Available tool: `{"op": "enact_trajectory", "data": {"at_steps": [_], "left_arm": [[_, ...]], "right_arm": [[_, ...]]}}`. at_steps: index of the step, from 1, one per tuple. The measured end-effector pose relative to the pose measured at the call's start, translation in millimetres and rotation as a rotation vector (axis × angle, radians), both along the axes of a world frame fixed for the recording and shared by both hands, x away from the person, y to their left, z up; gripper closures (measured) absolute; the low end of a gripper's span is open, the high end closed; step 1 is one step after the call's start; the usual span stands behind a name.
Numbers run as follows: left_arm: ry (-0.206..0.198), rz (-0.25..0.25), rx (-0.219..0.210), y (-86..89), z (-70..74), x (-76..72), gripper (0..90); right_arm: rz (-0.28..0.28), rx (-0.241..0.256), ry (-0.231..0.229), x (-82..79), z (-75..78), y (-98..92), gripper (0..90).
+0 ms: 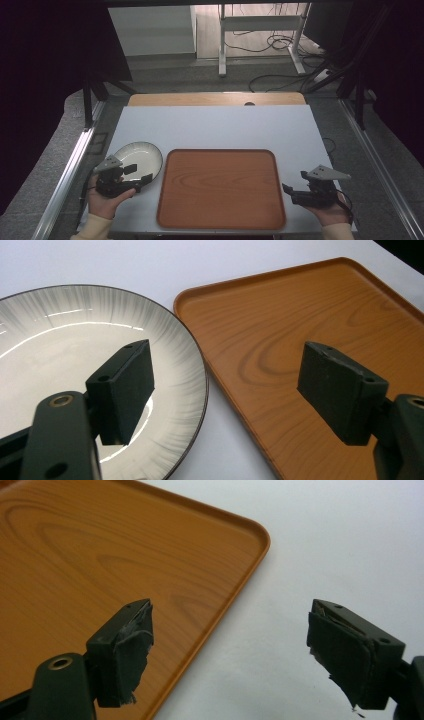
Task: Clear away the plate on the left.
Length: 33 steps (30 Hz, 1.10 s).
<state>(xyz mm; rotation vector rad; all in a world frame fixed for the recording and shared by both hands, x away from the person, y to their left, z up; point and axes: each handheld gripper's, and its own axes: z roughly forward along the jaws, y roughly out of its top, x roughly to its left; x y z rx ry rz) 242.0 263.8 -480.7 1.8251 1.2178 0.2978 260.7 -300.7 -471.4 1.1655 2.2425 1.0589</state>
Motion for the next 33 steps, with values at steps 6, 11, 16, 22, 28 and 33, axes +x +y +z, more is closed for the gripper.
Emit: {"op": "enact_trajectory", "data": {"at_steps": [6,11,16,22,28,33], "left_arm": [[-0.006,0.002,0.037,0.9,-0.7,-1.3,23.7],[-0.016,0.016,0.039,6.1,1.2,1.2,23.8],[-0.02,0.044,0.043,10.8,0.8,7.1,23.8],[-0.026,0.066,0.059,17.1,-2.6,20.1,24.0],[0.0,0.094,0.023,27.8,-7.4,28.7,25.7],[0.003,0.136,0.033,37.0,-8.7,32.9,26.1]], "right_arm": [[0.008,0.004,0.01,1.1,-0.9,1.7,18.8],[0.032,-0.007,0.009,-0.3,-1.8,5.0,18.6],[0.038,-0.013,0.013,-2.6,-3.5,5.7,18.9],[0.036,-0.028,0.015,-5.4,-5.4,4.6,19.0],[0.041,-0.038,0.015,-4.5,-4.8,5.9,19.8],[0.038,-0.039,0.015,-2.7,-4.6,6.3,19.7]]}}
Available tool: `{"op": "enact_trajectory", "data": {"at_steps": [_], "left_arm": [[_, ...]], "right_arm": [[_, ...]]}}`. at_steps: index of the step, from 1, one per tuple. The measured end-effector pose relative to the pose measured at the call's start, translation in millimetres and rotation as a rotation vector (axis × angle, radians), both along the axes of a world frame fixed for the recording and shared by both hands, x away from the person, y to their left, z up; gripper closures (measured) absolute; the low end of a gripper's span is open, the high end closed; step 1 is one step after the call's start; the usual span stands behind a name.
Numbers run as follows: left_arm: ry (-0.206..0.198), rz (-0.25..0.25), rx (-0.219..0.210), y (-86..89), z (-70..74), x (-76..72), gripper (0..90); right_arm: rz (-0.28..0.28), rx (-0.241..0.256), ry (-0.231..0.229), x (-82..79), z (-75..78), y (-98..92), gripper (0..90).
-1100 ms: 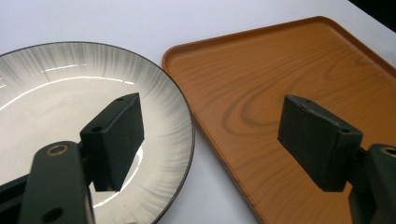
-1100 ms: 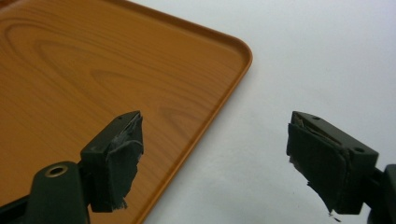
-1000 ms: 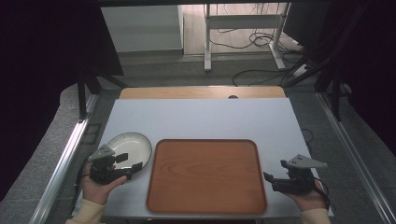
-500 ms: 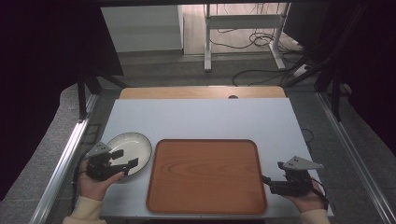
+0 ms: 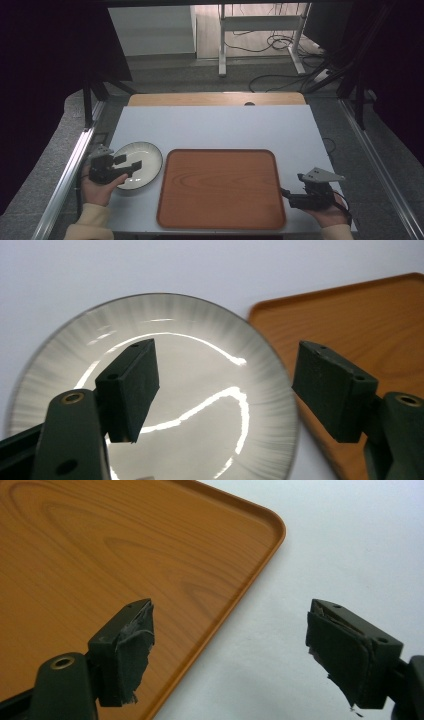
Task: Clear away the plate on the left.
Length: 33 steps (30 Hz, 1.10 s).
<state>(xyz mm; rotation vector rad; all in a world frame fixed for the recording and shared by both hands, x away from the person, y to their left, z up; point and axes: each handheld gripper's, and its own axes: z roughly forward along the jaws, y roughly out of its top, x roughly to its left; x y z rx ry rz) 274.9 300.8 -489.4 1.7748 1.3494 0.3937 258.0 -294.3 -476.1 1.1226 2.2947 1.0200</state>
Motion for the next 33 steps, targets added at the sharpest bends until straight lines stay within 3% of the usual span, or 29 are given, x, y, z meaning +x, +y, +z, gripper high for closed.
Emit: {"op": "enact_trajectory", "data": {"at_steps": [7,12,22,26,29,33], "left_arm": [[0.025,0.033,0.001,13.4,-8.6,6.6,25.9],[0.037,0.057,0.026,20.7,-12.2,11.3,25.5],[0.07,0.134,0.03,51.3,-18.0,21.1,24.9],[0.082,0.142,0.042,60.2,-20.5,27.6,24.9],[0.121,0.133,0.068,68.3,-22.0,39.0,26.5],[0.153,0.122,0.05,73.6,-22.4,42.2,28.2]], "right_arm": [[0.006,-0.016,0.003,2.0,-2.5,2.2,19.2],[0.001,-0.015,0.006,2.6,-3.1,1.4,19.2],[-0.006,-0.031,0.012,3.5,-5.3,1.2,19.2],[-0.006,-0.036,0.013,4.0,-5.7,1.2,19.2],[-0.004,-0.039,0.018,4.8,-6.8,2.5,19.1],[-0.004,-0.048,0.02,4.5,-6.9,2.6,19.1]]}}
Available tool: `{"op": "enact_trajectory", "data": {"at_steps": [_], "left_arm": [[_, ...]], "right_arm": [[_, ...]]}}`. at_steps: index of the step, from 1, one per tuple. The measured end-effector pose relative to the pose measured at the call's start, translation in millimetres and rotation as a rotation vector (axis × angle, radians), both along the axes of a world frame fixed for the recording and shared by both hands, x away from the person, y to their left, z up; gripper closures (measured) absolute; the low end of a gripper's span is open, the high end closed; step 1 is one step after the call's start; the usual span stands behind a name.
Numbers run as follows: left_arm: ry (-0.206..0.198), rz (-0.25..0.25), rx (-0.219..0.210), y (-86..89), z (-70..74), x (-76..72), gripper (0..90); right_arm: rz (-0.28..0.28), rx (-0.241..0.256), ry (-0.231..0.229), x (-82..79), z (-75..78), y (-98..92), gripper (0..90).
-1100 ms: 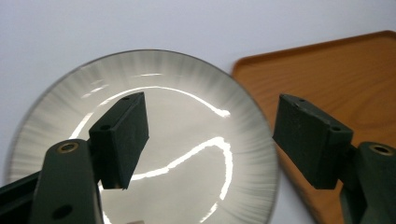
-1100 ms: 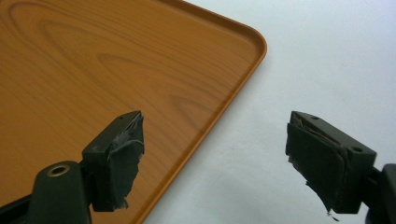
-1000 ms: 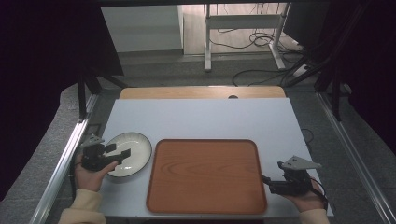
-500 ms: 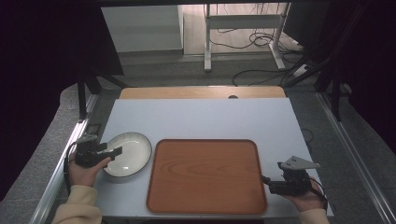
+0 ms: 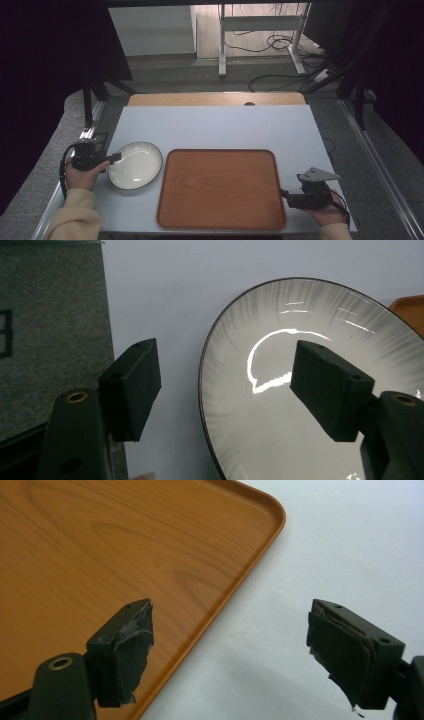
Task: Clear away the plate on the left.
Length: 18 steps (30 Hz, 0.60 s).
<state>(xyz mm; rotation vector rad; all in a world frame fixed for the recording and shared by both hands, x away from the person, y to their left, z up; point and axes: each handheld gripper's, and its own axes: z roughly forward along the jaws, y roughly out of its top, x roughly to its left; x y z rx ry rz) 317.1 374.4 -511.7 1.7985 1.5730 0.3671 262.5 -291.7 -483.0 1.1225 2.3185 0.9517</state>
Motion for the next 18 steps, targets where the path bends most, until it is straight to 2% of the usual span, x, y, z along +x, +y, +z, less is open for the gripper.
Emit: {"op": "enact_trajectory", "data": {"at_steps": [3,8,15,18], "left_arm": [[0.039,-0.018,0.003,1.9,-1.3,1.1,30.2],[0.098,-0.036,-0.047,8.8,-5.7,1.5,34.2],[0.138,-0.031,-0.05,13.4,-11.6,3.5,36.2],[0.158,-0.038,-0.08,16.3,-15.9,5.6,38.6]], "right_arm": [[-0.006,-0.002,0.001,-0.2,-0.1,-1.5,19.1],[-0.006,-0.004,0.003,-0.5,-0.4,-2.1,19.0],[-0.003,-0.01,0.008,0.5,-1.4,-0.5,18.8],[-0.002,-0.01,0.01,0.9,-2.1,0.0,18.8]]}}
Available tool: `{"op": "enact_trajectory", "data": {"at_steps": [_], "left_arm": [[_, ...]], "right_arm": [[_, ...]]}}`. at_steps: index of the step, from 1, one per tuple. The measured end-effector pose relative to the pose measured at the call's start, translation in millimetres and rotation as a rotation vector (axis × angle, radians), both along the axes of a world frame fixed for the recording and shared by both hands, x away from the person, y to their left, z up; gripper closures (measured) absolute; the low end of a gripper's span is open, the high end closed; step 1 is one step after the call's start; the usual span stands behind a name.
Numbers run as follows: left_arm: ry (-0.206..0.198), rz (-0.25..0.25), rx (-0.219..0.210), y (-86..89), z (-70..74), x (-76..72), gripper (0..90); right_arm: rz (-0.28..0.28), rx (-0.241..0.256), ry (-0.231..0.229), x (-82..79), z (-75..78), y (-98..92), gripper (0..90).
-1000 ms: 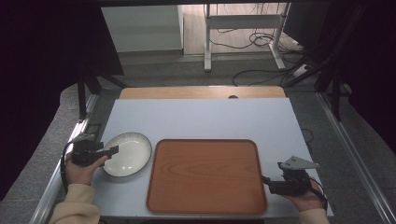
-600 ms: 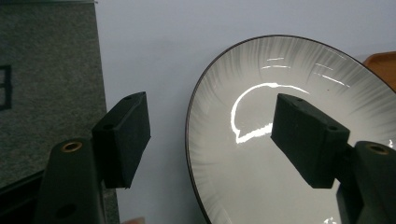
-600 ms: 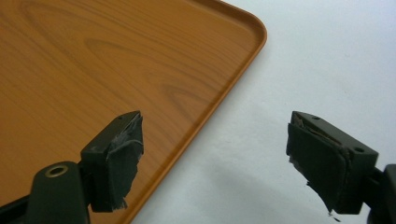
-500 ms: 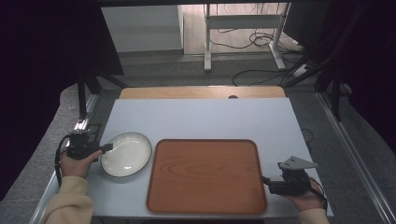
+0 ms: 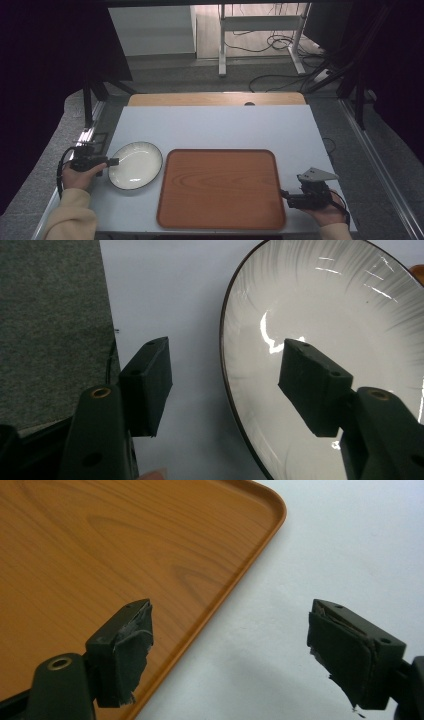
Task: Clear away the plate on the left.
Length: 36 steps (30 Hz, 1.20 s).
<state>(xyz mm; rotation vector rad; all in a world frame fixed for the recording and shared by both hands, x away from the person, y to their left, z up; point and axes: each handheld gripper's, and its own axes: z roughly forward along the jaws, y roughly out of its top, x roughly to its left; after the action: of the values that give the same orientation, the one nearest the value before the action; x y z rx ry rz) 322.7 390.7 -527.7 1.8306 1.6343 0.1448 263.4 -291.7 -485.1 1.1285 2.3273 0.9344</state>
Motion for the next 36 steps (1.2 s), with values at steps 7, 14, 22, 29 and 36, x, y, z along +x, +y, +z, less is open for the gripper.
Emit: {"op": "enact_trajectory", "data": {"at_steps": [7,14,22,29,36], "left_arm": [[0.016,-0.021,-0.044,-0.2,-3.8,3.5,48.4],[0.053,-0.039,-0.068,-2.9,-7.0,7.5,55.9],[0.066,-0.037,-0.08,-5.1,-7.5,8.9,61.3],[0.079,-0.032,-0.078,-6.6,-10.0,11.3,63.7],[0.077,-0.009,-0.083,-5.8,-9.6,10.6,68.3]], "right_arm": [[0.003,-0.006,0.005,-0.5,-0.5,0.6,18.8],[-0.006,-0.008,0.007,0.5,-0.7,0.1,18.2],[-0.01,-0.007,0.007,0.7,-0.9,0.3,17.6],[-0.015,-0.007,0.006,1.2,-0.7,0.2,17.4],[-0.017,-0.01,0.007,1.3,-0.9,0.6,17.4]]}}
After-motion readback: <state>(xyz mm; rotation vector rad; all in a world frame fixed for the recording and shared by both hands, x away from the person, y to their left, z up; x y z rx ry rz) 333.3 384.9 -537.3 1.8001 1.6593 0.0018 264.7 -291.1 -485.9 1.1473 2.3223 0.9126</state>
